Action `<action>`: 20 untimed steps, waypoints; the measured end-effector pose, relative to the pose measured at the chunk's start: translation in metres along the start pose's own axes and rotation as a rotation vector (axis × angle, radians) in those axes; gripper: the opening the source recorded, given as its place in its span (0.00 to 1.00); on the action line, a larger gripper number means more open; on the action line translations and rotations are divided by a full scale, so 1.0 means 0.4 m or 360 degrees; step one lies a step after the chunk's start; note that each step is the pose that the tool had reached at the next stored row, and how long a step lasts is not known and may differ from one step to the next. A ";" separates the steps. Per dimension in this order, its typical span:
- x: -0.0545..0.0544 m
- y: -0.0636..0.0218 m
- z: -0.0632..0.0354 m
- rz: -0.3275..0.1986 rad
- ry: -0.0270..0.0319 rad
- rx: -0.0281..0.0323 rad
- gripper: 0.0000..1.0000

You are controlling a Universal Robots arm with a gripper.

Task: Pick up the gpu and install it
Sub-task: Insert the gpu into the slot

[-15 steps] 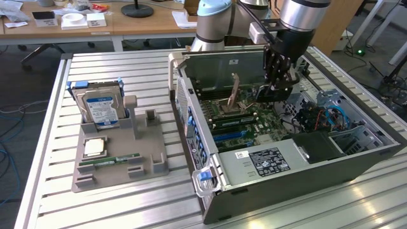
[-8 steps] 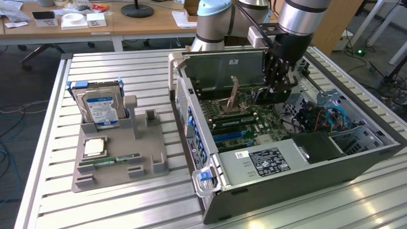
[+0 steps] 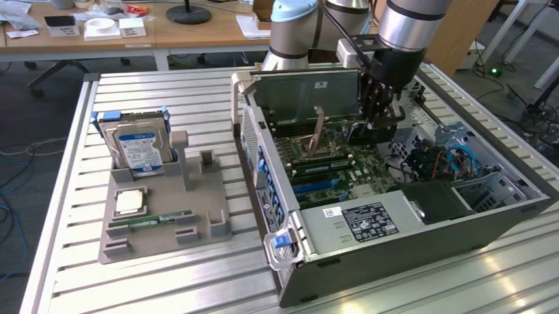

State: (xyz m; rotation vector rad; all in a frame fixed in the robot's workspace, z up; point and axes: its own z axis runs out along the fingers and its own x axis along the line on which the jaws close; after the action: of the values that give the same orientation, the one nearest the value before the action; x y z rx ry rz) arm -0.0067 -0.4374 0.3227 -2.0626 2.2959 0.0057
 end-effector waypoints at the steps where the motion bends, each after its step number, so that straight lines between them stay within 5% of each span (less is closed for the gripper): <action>1: 0.001 0.006 0.000 0.0000 -0.00002 0.00001 0.27; 8: 0.004 0.033 -0.001 0.0000 -0.00003 0.00009 0.27; 20: 0.045 0.029 -0.002 0.0000 -0.00002 0.00007 0.27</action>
State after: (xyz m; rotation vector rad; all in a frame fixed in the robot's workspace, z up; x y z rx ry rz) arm -0.0200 -0.4540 0.3225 -2.0623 2.2955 0.0053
